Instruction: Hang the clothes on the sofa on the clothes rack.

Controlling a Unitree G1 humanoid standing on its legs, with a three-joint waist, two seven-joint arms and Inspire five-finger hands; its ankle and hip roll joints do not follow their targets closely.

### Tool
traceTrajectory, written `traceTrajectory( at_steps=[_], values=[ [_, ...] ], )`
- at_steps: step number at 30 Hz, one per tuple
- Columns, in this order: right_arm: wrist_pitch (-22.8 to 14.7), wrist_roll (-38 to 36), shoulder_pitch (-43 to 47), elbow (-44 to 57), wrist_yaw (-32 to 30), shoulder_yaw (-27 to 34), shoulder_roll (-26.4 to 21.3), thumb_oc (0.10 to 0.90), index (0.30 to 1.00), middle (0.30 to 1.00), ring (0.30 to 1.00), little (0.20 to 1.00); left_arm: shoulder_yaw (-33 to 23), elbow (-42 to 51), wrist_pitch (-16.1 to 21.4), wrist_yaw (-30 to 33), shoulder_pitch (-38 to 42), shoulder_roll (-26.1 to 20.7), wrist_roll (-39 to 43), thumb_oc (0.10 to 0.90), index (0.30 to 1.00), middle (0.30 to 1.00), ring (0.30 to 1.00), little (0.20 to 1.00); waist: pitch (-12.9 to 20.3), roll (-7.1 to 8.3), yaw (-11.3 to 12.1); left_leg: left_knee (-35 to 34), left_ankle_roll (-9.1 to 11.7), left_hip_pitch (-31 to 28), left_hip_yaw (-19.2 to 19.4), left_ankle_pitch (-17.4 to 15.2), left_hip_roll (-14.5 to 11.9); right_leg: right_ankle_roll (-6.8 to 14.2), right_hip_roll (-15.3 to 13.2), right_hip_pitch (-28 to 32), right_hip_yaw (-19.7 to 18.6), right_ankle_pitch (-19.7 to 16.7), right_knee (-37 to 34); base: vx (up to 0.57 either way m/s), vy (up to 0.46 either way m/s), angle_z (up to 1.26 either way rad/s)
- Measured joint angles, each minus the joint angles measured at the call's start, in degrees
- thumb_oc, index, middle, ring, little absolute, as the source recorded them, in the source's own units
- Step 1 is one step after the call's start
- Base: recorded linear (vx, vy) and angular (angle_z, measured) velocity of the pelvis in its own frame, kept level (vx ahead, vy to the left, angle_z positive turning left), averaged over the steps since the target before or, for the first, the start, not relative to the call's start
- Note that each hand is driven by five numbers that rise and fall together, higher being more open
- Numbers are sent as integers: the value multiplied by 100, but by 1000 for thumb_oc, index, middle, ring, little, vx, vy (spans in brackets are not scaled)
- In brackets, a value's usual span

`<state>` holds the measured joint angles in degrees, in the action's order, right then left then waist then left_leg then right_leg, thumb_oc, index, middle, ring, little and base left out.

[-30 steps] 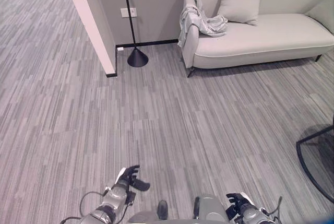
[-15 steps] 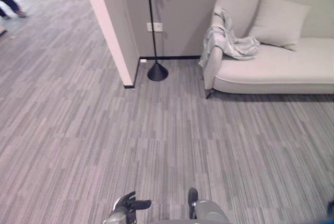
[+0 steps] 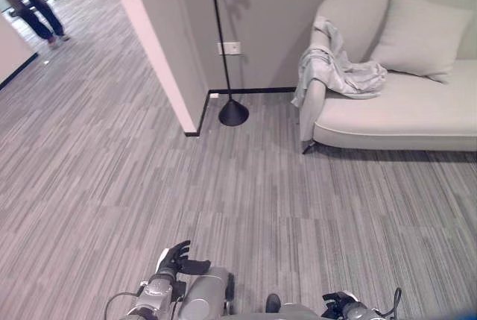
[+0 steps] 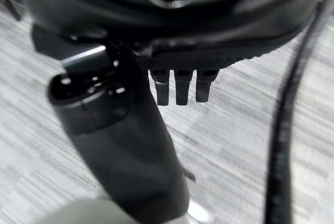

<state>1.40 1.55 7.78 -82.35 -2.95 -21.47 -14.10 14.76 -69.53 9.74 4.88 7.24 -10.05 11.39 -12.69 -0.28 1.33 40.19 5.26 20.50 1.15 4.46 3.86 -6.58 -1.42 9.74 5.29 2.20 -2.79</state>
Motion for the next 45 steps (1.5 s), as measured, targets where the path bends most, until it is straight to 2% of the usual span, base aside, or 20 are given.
traceTrajectory(
  at_steps=[3, 7, 10, 12, 15, 18, 22, 24, 26, 27, 29, 30, 31, 33, 35, 36, 39, 43, 44, 45],
  values=[
    [66, -1, -147, -57, 81, 19, -8, 800, 900, 900, 900, 900, -110, -32, -24, -43, 10, 59, -57, 800, 900, 900, 900, 900, -12, -33, -10, -1158, -26, -100, -70, 7, 17, 102, 90, 359, -121, 34, -240, 484, 0, -36],
    [103, 0, -277, -120, 153, 162, -85, 800, 900, 900, 900, 900, -30, -413, -244, -93, 214, 75, -265, 800, 900, 900, 900, 900, 0, 29, -25, -4003, -237, -613, -191, 419, -35, 261, 202, 833, -189, 567, -243, 405, 15, -2],
    [82, 4, -234, -143, 140, 310, -200, 800, 900, 900, 900, 900, 230, -415, -245, -9, 328, 33, -632, 800, 900, 900, 900, 900, 56, 38, 50, -4489, -364, -661, 13, 352, -165, 372, 158, 1144, -366, 969, -243, 603, 81, -22],
    [53, 44, -267, -322, 143, 304, -58, 800, 900, 900, 900, 900, 406, -530, -279, -39, 393, -79, -992, 800, 900, 900, 900, 900, 140, 265, 137, -4267, -525, -881, 352, 708, -57, 509, -142, 1498, -521, 1350, -174, 656, 143, -43],
    [-58, 260, -275, -344, 280, 284, 212, 800, 900, 900, 900, 900, 489, -595, -271, -28, 344, -222, -1235, 800, 900, 900, 900, 900, 308, 493, 156, -3860, -858, -1017, 497, 523, 11, 743, -257, 1041, -806, 1412, 1105, 424, 102, -50],
    [-23, 402, -344, -297, 408, 19, 292, 800, 900, 900, 900, 900, 519, -749, -386, -60, 305, -234, -1348, 800, 900, 900, 900, 900, 399, 601, 275, -4007, -954, -1531, 668, 141, 102, 1821, -383, -85, -881, 791, 3714, 346, 93, -27],
    [58, 480, -224, 51, 362, 201, 197, 800, 900, 900, 900, 900, 814, -759, -511, -52, 326, -231, -1425, 800, 900, 900, 900, 900, 363, 551, 253, -4113, -1422, -2227, 431, -311, 478, 1953, -880, -1074, -490, 346, 5786, 382, 170, 20],
    [50, 487, -184, 190, 226, 40, -46, 800, 900, 900, 900, 900, 1028, -703, -518, -44, 200, -108, -1437, 800, 900, 900, 900, 900, 368, 113, 115, -4136, -1489, -2572, 223, -492, 369, 1655, -784, -1428, -287, 571, 5711, 531, -39, 46],
    [41, 449, -161, 399, 143, 82, -263, 800, 900, 900, 900, 900, 1198, -528, -518, -50, 125, -108, -1634, 800, 900, 900, 900, 900, 267, -217, -23, -4232, -1443, -2793, -56, -514, 157, 1012, -531, -1750, -101, 953, 4949, 382, -150, 67],
    [8, 228, -203, 690, 129, 230, -354, 800, 900, 900, 900, 900, 1160, -511, -503, -58, 111, -149, -1659, 800, 900, 900, 900, 900, 212, -316, -204, -4268, -1290, -2916, -244, -463, 57, 1019, -319, -2003, -162, 948, 4060, 327, -180, 89],
    [-36, 94, -267, 1054, 119, 446, -395, 800, 900, 900, 900, 900, 1120, -517, -493, -58, 65, -218, -1660, 800, 900, 900, 900, 900, 149, -149, -290, -4356, -1172, -3087, -349, -544, 89, 1146, -248, -2311, -232, 867, 3417, 320, -174, 48],
    [-78, -11, -257, 1581, -73, 571, -445, 800, 900, 900, 900, 900, 1106, -555, -504, -14, -89, -390, -1659, 800, 900, 900, 900, 900, 114, 175, -348, -4533, -1071, -3309, -378, -623, 171, 1386, -167, -2506, -505, 656, 2050, 308, -175, 25],
    [-65, -11, -357, 1866, -87, 729, -493, 800, 900, 900, 900, 900, 1060, -491, -513, -22, -108, -456, -1666, 800, 900, 900, 900, 900, 95, 280, -375, -4538, -1024, -3382, -425, -674, 196, 1462, -176, -2563, -497, 519, 1847, 303, -174, 32],
    [-39, 23, -833, 2867, -156, 1300, -909, 800, 900, 900, 900, 900, 989, -355, -488, -13, -286, -361, -1873, 800, 900, 900, 900, 900, 138, 256, -394, -4531, -954, -3573, -646, -889, 142, 1438, -198, -2437, -376, -105, 1320, 256, -160, 48],
    [-64, 9, -1002, 3131, -319, 2067, -1347, 800, 900, 900, 900, 900, 959, -310, -472, -34, -431, -387, -1913, 800, 900, 900, 900, 900, 169, 172, -473, -4402, -733, -3722, -767, -1129, 68, 1144, -231, -2176, -110, -962, 1114, 231, -187, 50],
    [-25, 6, -1030, 3102, -504, 2510, -1775, 800, 900, 900, 900, 900, 867, -342, -473, -30, -469, -285, -1915, 800, 900, 900, 900, 900, 155, 28, -468, -4198, -588, -3693, -739, -1264, -60, 736, -152, -1955, 4, -955, 986, 192, -242, 40],
    [186, 38, -1439, 3448, -713, 3669, -2495, 800, 900, 900, 900, 900, 375, -290, -345, -67, -510, -128, -1899, 800, 900, 900, 900, 900, 138, -182, -462, -3993, -363, -3618, -557, -1358, -347, 558, -124, -1665, 202, -817, 842, 209, -231, 35],
    [251, 277, -1877, 4369, -1173, 4572, -2783, 800, 900, 900, 900, 900, 217, -303, -331, -25, -530, -69, -1875, 800, 900, 900, 900, 900, 66, -389, -515, -3966, -6, -3350, -609, -987, -1215, 874, -121, -1576, 600, -415, 943, 219, -437, 12],
    [338, 273, -1878, 4355, -1280, 4564, -2880, 800, 900, 900, 900, 900, 226, -297, -356, -25, -546, -23, -1869, 800, 900, 900, 900, 900, 105, -520, -474, -4065, 175, -3391, -996, -1207, -1408, 756, -87, -1855, 623, -251, 1543, 160, -569, -22],
    [347, 303, -1728, 4331, -1389, 4485, -2856, 800, 900, 900, 900, 900, 64, -287, -405, 10, -459, 17, -1854, 800, 900, 900, 900, 900, 49, -607, -453, -3962, 150, -3298, -1110, -1570, -1468, 1065, -323, -2320, 508, 179, 2371, 212, -767, -4]
  ],
)
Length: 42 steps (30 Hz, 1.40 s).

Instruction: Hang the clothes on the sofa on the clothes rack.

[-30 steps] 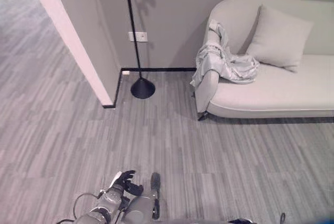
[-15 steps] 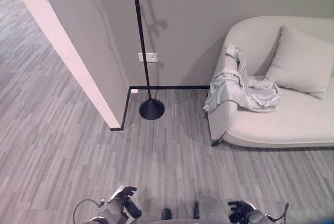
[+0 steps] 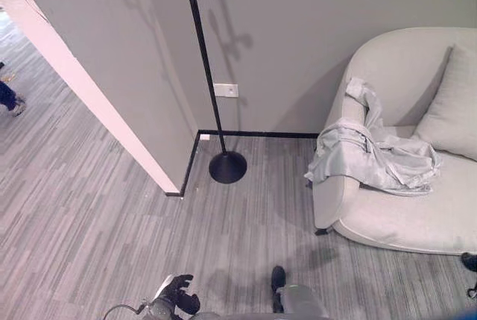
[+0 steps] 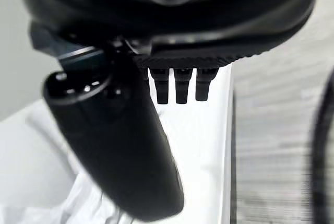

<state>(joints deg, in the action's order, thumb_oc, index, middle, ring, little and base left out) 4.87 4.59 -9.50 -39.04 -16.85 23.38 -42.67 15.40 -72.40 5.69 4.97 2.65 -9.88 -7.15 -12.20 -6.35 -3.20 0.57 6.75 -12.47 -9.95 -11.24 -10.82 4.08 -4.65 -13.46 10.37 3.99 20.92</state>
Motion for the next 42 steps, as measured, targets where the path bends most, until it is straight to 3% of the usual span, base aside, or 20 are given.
traceTrajectory(
  at_steps=[1, 2, 3, 4, 6, 7, 9, 10, 11, 12, 14, 15, 16, 17, 19, 21, 23, 29, 35, 42],
  values=[
    [51, 54, -14, 5, -33, -106, 36, 800, 900, 900, 900, 900, -116, 17, -45, 3, 12, 8, 1, 800, 900, 900, 900, 900, 12, -29, -101, 24, -33, 160, -15, 17, -54, -86, -107, -407, -264, 195, 730, 150, -573, 43],
    [121, 146, -86, 3, -2, -235, 52, 800, 900, 900, 900, 900, -166, 110, -69, 15, 3, 11, 0, 800, 900, 900, 900, 900, 7, 33, -170, 49, -7, 245, 57, 70, -76, 130, -330, -696, -681, 347, 1376, 155, -600, 58],
    [234, 196, -123, 8, 12, -451, 71, 800, 900, 900, 900, 900, -148, 212, -64, 65, -112, 11, 31, 800, 900, 900, 900, 900, -38, 91, -147, 8, 57, 185, 119, 89, -64, 423, -763, -762, -1421, 414, 1437, 100, -404, 31],
    [241, 200, -133, 68, 16, -588, 87, 800, 900, 900, 900, 900, -178, 325, -72, 76, -183, -13, 14, 800, 900, 900, 900, 900, -31, 145, -170, -34, 155, 85, 137, 125, -94, 462, -969, -638, -1606, 415, 1145, 148, -768, 5],
    [152, 274, -141, 403, 27, -975, 347, 800, 900, 900, 900, 900, -11, 323, -87, 87, -325, -303, -26, 800, 900, 900, 900, 900, 54, 361, -158, -104, 327, -110, 252, 194, -334, 713, -1046, -42, -1748, 266, 69, 52, -673, -11],
    [111, 376, 218, 314, 53, -1324, 339, 800, 900, 900, 900, 900, 75, 213, -128, 145, -323, -337, -26, 800, 900, 900, 900, 900, 20, 219, -140, -2, 288, -75, 229, 229, -746, 938, -582, -125, -1552, 270, 145, -23, -532, -26],
    [44, 413, 447, 412, 129, -1531, 404, 800, 900, 900, 900, 900, 299, 243, -116, 222, -253, -373, -86, 800, 900, 900, 900, 900, 25, 171, -75, 353, 107, 174, 298, 640, -1026, 676, -193, -220, -1540, 184, 184, -42, -431, -37],
    [-27, 461, 517, 682, 161, -1696, 395, 800, 900, 900, 900, 900, 481, 358, -85, 302, -227, -389, -302, 800, 900, 900, 900, 900, 14, 213, 8, 459, -102, 272, 192, 1281, -1185, 426, 79, -208, -1491, 204, 102, -48, -391, -28],
    [-67, 536, 506, 786, 169, -1724, 411, 800, 900, 900, 900, 900, 538, 431, -83, 320, -209, -406, -364, 800, 900, 900, 900, 900, 14, 262, -8, 525, -123, 328, 151, 1381, -1257, 364, 84, -181, -1482, 221, 44, -26, -256, -11],
    [-149, 638, 586, 865, 147, -1720, 403, 800, 900, 900, 900, 900, 570, 480, -81, 329, -165, -383, -506, 800, 900, 900, 900, 900, 19, 295, -22, 615, -232, 436, 102, 1861, -1250, 156, 224, -103, -1341, 245, 31, -74, -419, 30],
    [-182, 636, 602, 898, 45, -1741, 407, 800, 900, 900, 900, 900, 667, 618, -27, 318, -72, -343, -685, 800, 900, 900, 900, 900, 74, 514, -101, 646, -370, 675, 458, 2869, -1321, -140, 322, 94, -1092, 261, -64, -71, -407, 46],
    [-168, 644, 527, 957, 7, -1775, 388, 800, 900, 900, 900, 900, 656, 720, 42, 241, -40, -386, -686, 800, 900, 900, 900, 900, 93, 678, -133, 873, -333, 809, 651, 3022, -1353, -289, 307, 181, -1025, 268, -177, -59, -203, 23],
    [-170, 651, 564, 977, 8, -1801, 401, 800, 900, 900, 900, 900, 620, 743, 62, 249, -32, -429, -675, 800, 900, 900, 900, 900, 85, 751, -82, 980, -111, 820, 652, 2581, -1157, -436, 377, 284, -1019, 212, -305, -64, -408, 6],
    [-171, 658, 578, 1002, 1, -1812, 394, 800, 900, 900, 900, 900, 622, 692, 44, 253, 33, -409, -655, 800, 900, 900, 900, 900, 85, 843, -43, 1260, 51, 921, 443, 1738, -667, -440, 359, 478, -1068, 49, -641, -25, -185, -8],
    [-151, 704, 534, 1000, 2, -1856, 435, 800, 900, 900, 900, 900, 687, 666, 40, 317, 174, -351, -615, 800, 900, 900, 900, 900, 56, 942, -38, 1492, -33, 1196, 320, 782, 424, -556, 346, 968, -916, -268, -1404, -14, -174, 18],
    [-163, 845, 562, 989, -5, -2116, 430, 800, 900, 900, 900, 900, 797, 686, 51, 302, 226, -342, -613, 800, 900, 900, 900, 900, 44, 979, -17, 1183, -405, 1314, 487, 497, 1073, -610, 389, 1314, -840, -486, -1906, 4, -83, 18],
    [-283, 877, 659, 952, 4, -2464, 417, 800, 900, 900, 900, 900, 959, 742, 51, 292, 254, -312, -597, 800, 900, 900, 900, 900, 68, 932, -11, 717, -587, 1336, 416, 537, 1417, -550, 470, 1494, -824, -613, -2206, -1, -17, -1],
    [-590, 849, 865, 831, 222, -3204, 699, 800, 900, 900, 900, 900, 1188, 534, 50, 224, 372, -110, -677, 800, 900, 900, 900, 900, 96, 645, -11, -430, -821, 845, 403, 1423, 1397, -463, 649, 1821, -961, -775, -2617, 31, 39, -9],
    [-1009, 1036, 1132, 467, 482, -4242, 892, 800, 900, 900, 900, 900, 1013, 474, 148, 248, 359, -184, -683, 800, 900, 900, 900, 900, 59, 735, 123, -608, -863, 725, 409, 1460, 1447, -449, 590, 1844, -944, -765, -2618, 22, 90, -1],
    [-1215, 1307, 2343, -490, 209, -4680, 907, 800, 900, 900, 900, 900, 892, 525, 537, 691, 431, -360, -469, 800, 900, 900, 900, 900, -235, 853, 471, -590, -824, 1442, 330, 1670, 1443, -256, 578, 1153, -812, -892, -2617, -118, 39, 9]
  ],
)
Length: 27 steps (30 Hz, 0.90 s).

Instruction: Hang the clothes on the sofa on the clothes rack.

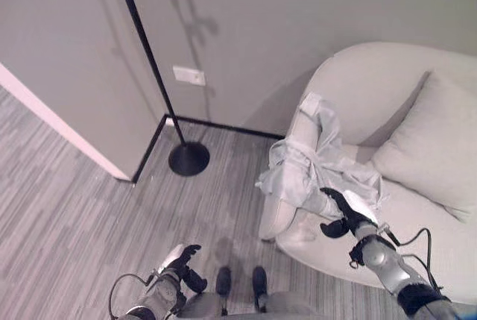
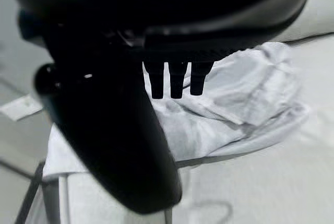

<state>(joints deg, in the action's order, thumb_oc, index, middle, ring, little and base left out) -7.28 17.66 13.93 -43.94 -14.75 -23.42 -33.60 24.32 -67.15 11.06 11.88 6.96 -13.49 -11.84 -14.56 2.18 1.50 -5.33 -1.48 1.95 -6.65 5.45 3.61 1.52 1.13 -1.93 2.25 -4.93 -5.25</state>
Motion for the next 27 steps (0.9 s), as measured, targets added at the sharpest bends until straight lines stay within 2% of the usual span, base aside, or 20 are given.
traceTrajectory(
  at_steps=[4, 9, 12, 16, 21, 25, 27],
  values=[
    [45, -8, 630, -282, -453, 152, -3, 800, 900, 900, 900, 900, -40, -264, -41, 174, 99, -120, 126, 800, 900, 900, 900, 900, -404, 49, 279, 2, 2, 347, -23, 90, 6, 54, -15, -319, 110, -55, 2, -27, 71, 10],
    [51, -138, 845, -187, -861, 481, -3, 800, 900, 900, 900, 900, -40, -511, -150, 300, -102, -110, 327, 800, 900, 900, 900, 900, -784, 30, 355, 6, -33, 407, -79, 122, 32, 78, -45, -360, 172, -78, 3, 12, 9, 8],
    [54, -537, 843, -112, -984, 764, 0, 800, 900, 900, 900, 900, -35, -496, -156, 318, -150, -111, 327, 800, 900, 900, 900, 900, -982, 39, 413, 8, -31, 479, -162, 127, 39, 77, -53, -410, 292, -78, 3, 17, -12, 12],
    [38, -970, 907, -200, -1017, 770, 89, 800, 900, 900, 900, 900, -36, -359, -127, 417, -137, -131, 454, 800, 900, 900, 900, 900, -1033, 43, 454, 7, -28, 510, -203, 127, 38, 76, -52, -432, 346, -77, 2, 7, -18, 5],
    [-48, -1422, 1364, -972, -966, 491, 405, 800, 900, 900, 900, 900, 20, -242, -109, 495, -49, -135, 550, 800, 900, 900, 900, 900, -1083, 40, 474, 7, 29, 622, -236, 146, 42, 76, -57, -531, 406, -68, 1, 3, -12, 4],
    [-41, -1640, 1550, -1264, -876, 486, 482, 800, 900, 900, 900, 900, 58, -72, -67, 533, -40, -158, 561, 800, 900, 900, 900, 900, -1208, -52, 500, 8, 67, 829, -300, 200, 47, 73, -61, -709, 494, -75, 3, -12, -14, 10],
    [-65, -1729, 1654, -1428, -879, 463, 498, 800, 900, 900, 900, 900, 286, 55, -23, 543, -38, -229, 678, 800, 900, 900, 900, 900, -1255, -112, 492, 8, 94, 923, -352, 225, 46, 75, -63, -790, 544, -75, 3, -26, -6, 10]
  ],
)
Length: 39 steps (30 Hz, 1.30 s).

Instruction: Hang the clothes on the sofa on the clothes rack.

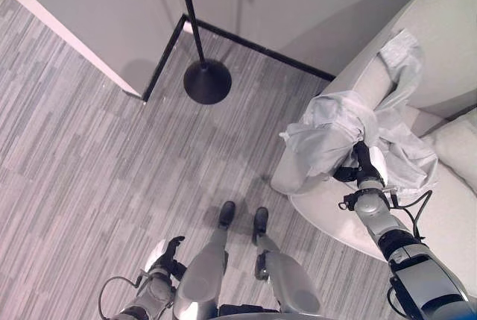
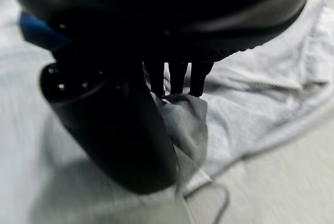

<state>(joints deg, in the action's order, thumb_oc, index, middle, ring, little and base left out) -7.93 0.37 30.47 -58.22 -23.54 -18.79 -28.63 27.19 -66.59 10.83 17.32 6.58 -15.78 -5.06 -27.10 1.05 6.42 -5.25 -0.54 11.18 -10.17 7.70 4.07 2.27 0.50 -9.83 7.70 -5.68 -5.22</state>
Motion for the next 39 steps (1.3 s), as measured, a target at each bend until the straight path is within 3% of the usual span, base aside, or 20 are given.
traceTrajectory(
  at_steps=[1, 2, 3, 8, 14, 17, 23, 26, 28, 30, 31, 32, 34, 37, 39],
  values=[
    [-5, -90, 72, -70, 0, -3, -6, 800, 900, 900, 900, 900, 50, 91, 27, 18, 2, -23, -4, 800, 900, 900, 900, 900, -28, -43, 14, 0, 1, 63, -17, 21, 0, 1, -1, -56, 24, -1, 0, -9, -1, 11],
    [16, -131, 265, -279, 1, -47, -21, 701, 752, 752, 752, 752, 202, 223, 46, 95, 11, -71, -5, 800, 900, 900, 900, 900, -61, -88, 15, 1, 18, 177, -38, 47, 1, -1, -1, -167, 54, -14, 1, 2, -21, 12],
    [29, -131, 337, -355, -4, -45, -48, 400, 300, 300, 300, 300, 212, 317, 54, 123, 25, -55, -5, 800, 900, 900, 900, 900, -110, -158, 39, 1, -7, 231, -64, 80, 1, -5, -1, -210, 84, -17, 1, 4, -34, 9],
    [128, -136, 767, -1044, -11, -225, -69, 400, 300, 300, 300, 300, 393, 541, 126, 235, 25, -108, -14, 800, 900, 900, 900, 900, -186, -296, 122, 3, -9, 313, -115, 125, -2, -6, 5, -283, 137, -17, 1, 3, -25, 5],
    [389, -148, 889, -1121, -24, -260, -79, 400, 300, 300, 300, 300, 397, 545, 127, 378, 27, -96, -20, 800, 900, 900, 900, 900, -188, -301, 131, 4, -5, 336, -145, 129, -2, -9, 7, -295, 173, -16, 1, 9, -15, 3],
    [392, -495, 757, -1011, -99, -166, 26, 400, 300, 300, 300, 300, 403, 521, 109, 458, 38, -72, -37, 800, 900, 900, 900, 900, -187, -303, 113, 5, 0, 274, -141, 132, -4, -10, 10, -241, 166, -17, 2, 0, 0, 0],
    [239, -2314, 113, -210, -105, 421, 455, 400, 300, 300, 300, 300, 423, 294, -3, 574, 100, -23, -227, 800, 900, 900, 900, 900, -189, -300, -67, 1, 22, 54, -88, 115, -25, -17, 29, -32, 111, -18, 1, 6, -9, -5],
    [102, -3549, -458, 697, -93, 605, 702, 400, 300, 300, 300, 300, 332, 284, -47, 590, 60, 14, -198, 800, 900, 900, 900, 900, -191, -231, -119, 1, 76, -36, -13, 76, -58, -19, 59, 31, 39, -22, 2, 9, -12, -12],
    [-135, -4458, -967, 1479, 53, 577, 925, 400, 300, 300, 300, 300, 325, 261, -147, 588, 37, -25, -189, 800, 900, 900, 900, 900, -194, -67, -215, 1, 86, -142, 59, 64, -100, -32, 94, 112, -35, -32, 2, 25, -9, -23],
    [-503, -5433, -1842, 2940, 265, 518, 1297, 400, 300, 300, 300, 300, 315, 251, -252, 579, -12, -140, -227, 800, 900, 900, 900, 900, -121, 185, -304, 0, 148, -366, 135, -14, -174, -31, 164, 308, -102, -30, 3, 112, -29, -25],
    [-516, -5834, -1968, 3472, 342, 549, 1336, 400, 300, 300, 300, 300, 238, 505, -369, 498, -66, -281, -241, 800, 900, 900, 900, 900, -115, 261, -304, 4, 155, -481, 184, -47, -198, -31, 184, 402, -137, -14, 12, 171, -17, -18],
    [-535, -6174, -2349, 4790, 412, 603, 1306, 400, 300, 300, 300, 300, 96, 1117, -478, 412, -474, -417, -263, 800, 900, 900, 900, 900, -96, 268, -234, -4, 167, -882, 218, -97, -213, -62, 190, 794, -158, -4, 19, 152, 3, -14],
    [-689, -6200, -2462, 5563, 627, 603, 1306, 400, 300, 300, 300, 300, 49, 1638, -481, 376, -729, -610, -262, 800, 900, 900, 900, 900, 84, 304, -218, -10, 145, -1055, 216, -193, -205, -160, 186, 973, -154, 106, 20, 103, 6, 1],
    [-1397, -6209, -1669, 5740, 1097, 713, 1382, 400, 300, 300, 300, 300, 56, 2163, -382, 242, -741, -750, -261, 800, 900, 900, 900, 900, 683, 403, -136, -4, 108, -1035, 198, -203, -197, -256, 176, 887, -102, 193, 163, 74, 9, 10],
    [-1430, -6212, -1285, 5727, 1099, 760, 1364, 400, 300, 300, 300, 300, 43, 2465, -398, 73, -665, -740, -234, 800, 900, 900, 900, 900, 836, 423, -97, -3, 84, -1059, 199, -183, -194, -262, 165, 898, -96, 205, 202, 17, -1, 1]
  ],
)
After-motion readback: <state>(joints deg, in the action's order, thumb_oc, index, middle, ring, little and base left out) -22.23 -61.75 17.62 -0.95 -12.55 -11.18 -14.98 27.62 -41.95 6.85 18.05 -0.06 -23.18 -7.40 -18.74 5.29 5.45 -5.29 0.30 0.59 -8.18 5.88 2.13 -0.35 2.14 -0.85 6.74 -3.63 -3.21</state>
